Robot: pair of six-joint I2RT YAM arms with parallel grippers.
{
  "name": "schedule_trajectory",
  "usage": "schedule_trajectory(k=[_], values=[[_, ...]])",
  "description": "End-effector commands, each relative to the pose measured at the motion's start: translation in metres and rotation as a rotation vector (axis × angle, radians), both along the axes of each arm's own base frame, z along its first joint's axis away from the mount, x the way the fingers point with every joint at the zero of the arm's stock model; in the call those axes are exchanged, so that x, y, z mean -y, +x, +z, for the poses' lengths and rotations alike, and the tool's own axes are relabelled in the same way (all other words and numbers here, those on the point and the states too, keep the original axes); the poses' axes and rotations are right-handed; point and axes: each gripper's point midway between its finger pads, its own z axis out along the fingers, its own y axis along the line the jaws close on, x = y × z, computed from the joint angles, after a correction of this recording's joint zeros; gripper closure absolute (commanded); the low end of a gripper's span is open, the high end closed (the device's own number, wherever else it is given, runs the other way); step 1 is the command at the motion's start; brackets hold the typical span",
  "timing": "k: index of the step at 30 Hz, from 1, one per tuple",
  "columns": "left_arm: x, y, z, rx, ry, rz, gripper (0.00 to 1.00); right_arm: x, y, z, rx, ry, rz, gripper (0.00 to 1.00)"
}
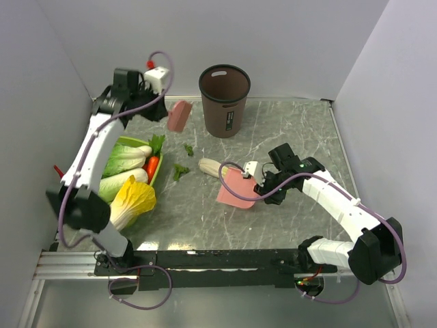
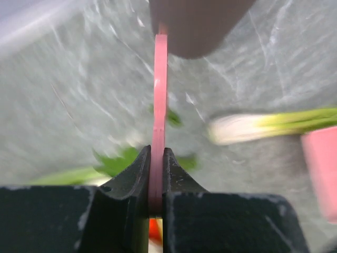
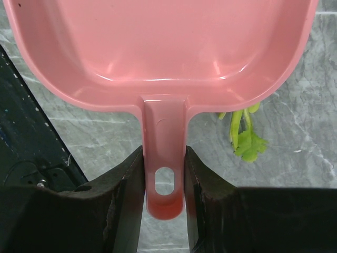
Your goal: Sweep away the paper scraps from the table
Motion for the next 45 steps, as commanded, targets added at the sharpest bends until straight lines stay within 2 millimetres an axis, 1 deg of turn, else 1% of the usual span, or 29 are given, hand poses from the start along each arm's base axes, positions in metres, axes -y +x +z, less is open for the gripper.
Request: schedule_trajectory(k=[1, 2, 3, 4, 6, 8, 9, 10, 11, 12, 13, 14, 16, 17, 19, 20, 23, 27, 28, 32, 33, 34, 36, 37, 38, 41, 42, 43, 45], values=[[-0.007, 0.006, -0.026, 0.054, 0.361, -0.397, 0.99, -0.001, 0.000, 0.003, 0.041, 0.001, 0.028, 1.00], [-0.009, 0.006, -0.032, 0.056, 0.403, -0.436, 0.99, 0.000, -0.001, 0.003, 0.043, 0.001, 0.024, 1.00], [-0.015, 0.011, -0.041, 0.079, 0.479, -0.481, 0.99, 0.001, -0.001, 0.004, 0.043, 0.002, 0.020, 1.00], [-0.017, 0.013, -0.045, 0.091, 0.519, -0.507, 0.99, 0.001, -0.003, 0.003, 0.041, 0.001, 0.020, 1.00], [-0.013, 0.015, -0.060, 0.128, 0.613, -0.592, 0.99, 0.002, -0.004, 0.004, 0.042, 0.003, 0.016, 1.00], [-0.008, 0.016, -0.069, 0.149, 0.684, -0.640, 0.99, 0.003, -0.004, 0.003, 0.048, -0.001, 0.013, 1.00], [-0.006, 0.015, -0.079, 0.158, 0.718, -0.677, 0.99, 0.004, -0.004, 0.003, 0.051, -0.001, 0.012, 1.00], [0.003, 0.024, -0.076, 0.223, 0.746, -0.672, 0.99, 0.005, -0.003, 0.003, 0.059, -0.008, 0.012, 1.00], [0.009, 0.028, -0.075, 0.264, 0.758, -0.671, 0.99, 0.006, -0.001, 0.003, 0.070, -0.015, 0.018, 1.00], [0.009, 0.022, -0.087, 0.275, 0.779, -0.693, 0.99, 0.007, 0.000, 0.002, 0.077, -0.022, 0.018, 1.00], [0.019, 0.028, -0.083, 0.344, 0.800, -0.696, 0.99, 0.008, 0.003, 0.003, 0.086, -0.028, 0.019, 1.00], [0.017, 0.024, -0.094, 0.340, 0.842, -0.711, 0.99, 0.008, 0.004, 0.004, 0.092, -0.032, 0.021, 1.00], [0.023, 0.024, -0.102, 0.352, 0.875, -0.727, 0.99, 0.008, 0.003, 0.004, 0.090, -0.030, 0.022, 1.00], [0.022, 0.025, -0.109, 0.329, 0.895, -0.735, 0.99, 0.006, 0.003, 0.005, 0.086, -0.020, 0.021, 1.00], [0.025, 0.024, -0.118, 0.299, 0.913, -0.744, 0.99, 0.005, 0.001, 0.005, 0.072, -0.014, 0.021, 1.00], [0.022, 0.023, -0.124, 0.258, 0.931, -0.746, 0.99, 0.004, 0.000, 0.005, 0.070, -0.008, 0.019, 1.00], [0.023, 0.015, -0.126, 0.212, 0.947, -0.784, 0.99, 0.005, 0.000, 0.006, 0.072, -0.009, 0.026, 1.00], [0.010, -0.031, -0.138, 0.080, 0.951, -0.899, 0.99, 0.007, -0.001, 0.003, 0.075, -0.021, 0.031, 1.00], [0.009, -0.039, -0.140, 0.063, 0.953, -0.914, 0.99, 0.007, -0.001, 0.001, 0.071, -0.021, 0.032, 1.00], [-0.006, -0.087, -0.156, -0.039, 0.953, -0.969, 0.99, 0.004, 0.001, 0.003, 0.071, -0.007, 0.029, 1.00], [-0.007, -0.094, -0.157, -0.059, 0.946, -0.971, 0.99, 0.004, 0.001, 0.003, 0.071, -0.007, 0.027, 1.00], [-0.006, -0.108, -0.159, -0.095, 0.926, -0.994, 0.99, 0.003, 0.001, 0.003, 0.071, -0.007, 0.030, 1.00], [-0.004, -0.123, -0.153, -0.125, 0.882, -0.975, 0.99, 0.004, 0.001, 0.003, 0.070, -0.010, 0.031, 1.00], [0.000, -0.136, -0.152, -0.150, 0.839, -0.990, 0.99, 0.004, 0.001, 0.002, 0.070, -0.014, 0.035, 1.00], [0.002, -0.141, -0.146, -0.151, 0.806, -0.960, 0.99, 0.004, 0.001, 0.002, 0.066, -0.013, 0.034, 1.00], [0.006, -0.160, -0.140, -0.176, 0.738, -0.936, 0.99, 0.003, 0.000, 0.002, 0.060, -0.007, 0.035, 1.00], [0.007, -0.162, -0.138, -0.180, 0.727, -0.923, 0.99, 0.002, -0.001, 0.002, 0.060, -0.006, 0.038, 1.00], [0.007, -0.162, -0.135, -0.179, 0.719, -0.905, 0.99, 0.002, -0.001, 0.002, 0.057, -0.007, 0.038, 1.00], [0.007, -0.148, -0.124, -0.158, 0.720, -0.768, 0.99, 0.002, -0.001, 0.001, 0.052, -0.009, 0.041, 1.00]])
